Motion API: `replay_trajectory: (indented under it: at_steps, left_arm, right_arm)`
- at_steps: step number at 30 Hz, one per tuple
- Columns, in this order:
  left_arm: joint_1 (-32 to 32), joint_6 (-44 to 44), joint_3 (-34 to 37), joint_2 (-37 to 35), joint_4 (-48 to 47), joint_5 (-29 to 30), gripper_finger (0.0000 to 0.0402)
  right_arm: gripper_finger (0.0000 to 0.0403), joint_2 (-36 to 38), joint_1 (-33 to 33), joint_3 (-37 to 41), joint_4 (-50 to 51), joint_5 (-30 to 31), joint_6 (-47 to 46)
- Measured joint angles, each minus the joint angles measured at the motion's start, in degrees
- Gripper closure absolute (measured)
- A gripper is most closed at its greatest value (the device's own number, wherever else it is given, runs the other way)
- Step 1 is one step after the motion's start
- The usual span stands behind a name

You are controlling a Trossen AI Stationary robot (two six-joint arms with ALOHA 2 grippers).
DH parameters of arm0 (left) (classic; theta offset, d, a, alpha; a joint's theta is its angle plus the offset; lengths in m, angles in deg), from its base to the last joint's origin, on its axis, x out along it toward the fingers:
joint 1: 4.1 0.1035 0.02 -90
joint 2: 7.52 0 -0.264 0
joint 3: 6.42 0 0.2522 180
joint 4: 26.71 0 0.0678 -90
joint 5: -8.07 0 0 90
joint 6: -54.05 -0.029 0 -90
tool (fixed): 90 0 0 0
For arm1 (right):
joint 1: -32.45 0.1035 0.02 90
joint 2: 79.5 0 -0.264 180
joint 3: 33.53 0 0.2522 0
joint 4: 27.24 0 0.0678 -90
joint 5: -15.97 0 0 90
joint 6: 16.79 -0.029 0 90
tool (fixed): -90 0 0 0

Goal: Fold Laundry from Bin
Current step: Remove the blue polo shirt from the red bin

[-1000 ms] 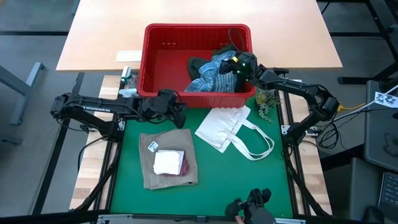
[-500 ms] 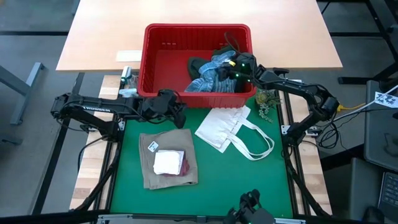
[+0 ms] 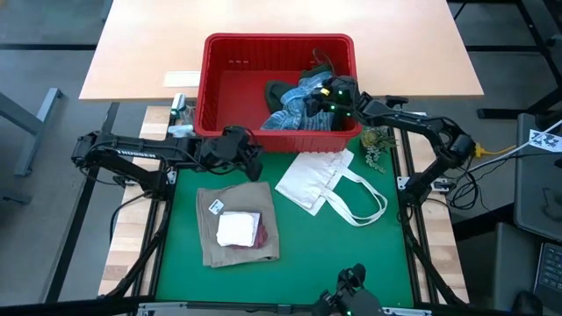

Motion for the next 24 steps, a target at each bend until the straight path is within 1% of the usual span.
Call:
replay_trajectory:
  at_steps: [3, 13, 18, 21, 24]
  left_arm:
    - [0.0, 0.0, 0.0, 0.0, 0.0, 0.0, 0.0365]
    - [0.0, 0.0, 0.0, 0.0, 0.0, 0.0, 0.0365]
    - [0.0, 0.0, 0.0, 0.0, 0.0, 0.0, 0.0365]
    - [0.0, 0.0, 0.0, 0.0, 0.0, 0.0, 0.0365]
    - [0.0, 0.0, 0.0, 0.0, 0.0, 0.0, 0.0365]
  right_arm:
    - [0.0196, -2.0, 0.0, 0.0, -0.3, 0.0, 0.2]
    - [0.0196, -6.5, 0.0, 0.0, -8.8, 0.4, -0.7]
    - [0.0198, -8.6, 0.0, 0.0, -9.7, -0.1, -0.9]
    - [0.0217, -8.7, 0.0, 0.0, -9.7, -1.0, -0.8]
    - [0.026, -8.7, 0.0, 0.0, -10.5, -1.1, -0.5]
